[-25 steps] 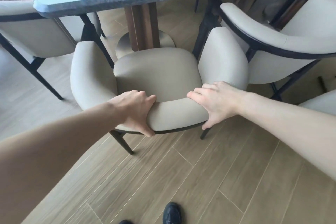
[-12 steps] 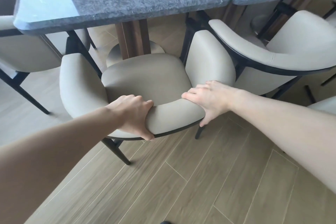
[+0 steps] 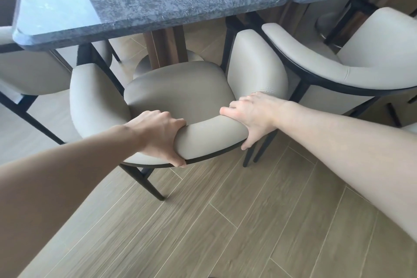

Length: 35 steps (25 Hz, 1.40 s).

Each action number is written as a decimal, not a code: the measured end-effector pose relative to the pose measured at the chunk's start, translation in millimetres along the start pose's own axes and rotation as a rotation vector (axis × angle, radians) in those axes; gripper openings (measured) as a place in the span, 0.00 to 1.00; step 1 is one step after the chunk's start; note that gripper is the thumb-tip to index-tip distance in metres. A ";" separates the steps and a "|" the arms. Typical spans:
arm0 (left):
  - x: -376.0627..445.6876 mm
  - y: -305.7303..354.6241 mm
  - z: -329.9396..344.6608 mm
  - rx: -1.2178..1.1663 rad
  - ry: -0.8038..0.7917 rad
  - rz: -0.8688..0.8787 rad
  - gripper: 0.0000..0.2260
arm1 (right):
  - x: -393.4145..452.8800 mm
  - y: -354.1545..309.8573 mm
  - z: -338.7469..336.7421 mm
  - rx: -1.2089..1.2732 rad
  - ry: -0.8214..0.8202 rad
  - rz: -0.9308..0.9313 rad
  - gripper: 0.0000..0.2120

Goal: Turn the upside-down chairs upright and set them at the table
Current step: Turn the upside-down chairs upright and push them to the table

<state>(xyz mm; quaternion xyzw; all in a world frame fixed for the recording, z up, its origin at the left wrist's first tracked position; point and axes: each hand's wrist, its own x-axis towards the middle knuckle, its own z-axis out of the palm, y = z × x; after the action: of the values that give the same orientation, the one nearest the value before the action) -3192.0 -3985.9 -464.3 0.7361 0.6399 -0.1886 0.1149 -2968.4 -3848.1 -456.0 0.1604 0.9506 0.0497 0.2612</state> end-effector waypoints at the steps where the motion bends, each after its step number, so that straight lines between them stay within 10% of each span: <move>1: -0.6 -0.2 -0.1 -0.001 -0.004 0.000 0.38 | -0.7 -0.4 -0.3 0.003 0.001 0.004 0.42; 28: -7.9 5.1 -9.3 -0.015 -0.035 -0.083 0.33 | -4.0 -17.8 -9.8 0.177 -0.093 0.125 0.43; 35: -13.2 23.7 -31.2 -0.025 -0.254 -0.187 0.37 | -4.3 -36.3 -22.6 0.115 -0.184 0.305 0.47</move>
<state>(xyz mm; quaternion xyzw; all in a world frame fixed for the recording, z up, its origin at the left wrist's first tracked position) -3166.0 -3988.6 -432.3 0.6419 0.6883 -0.2823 0.1858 -2986.6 -3884.0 -440.9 0.3211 0.8887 0.0194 0.3266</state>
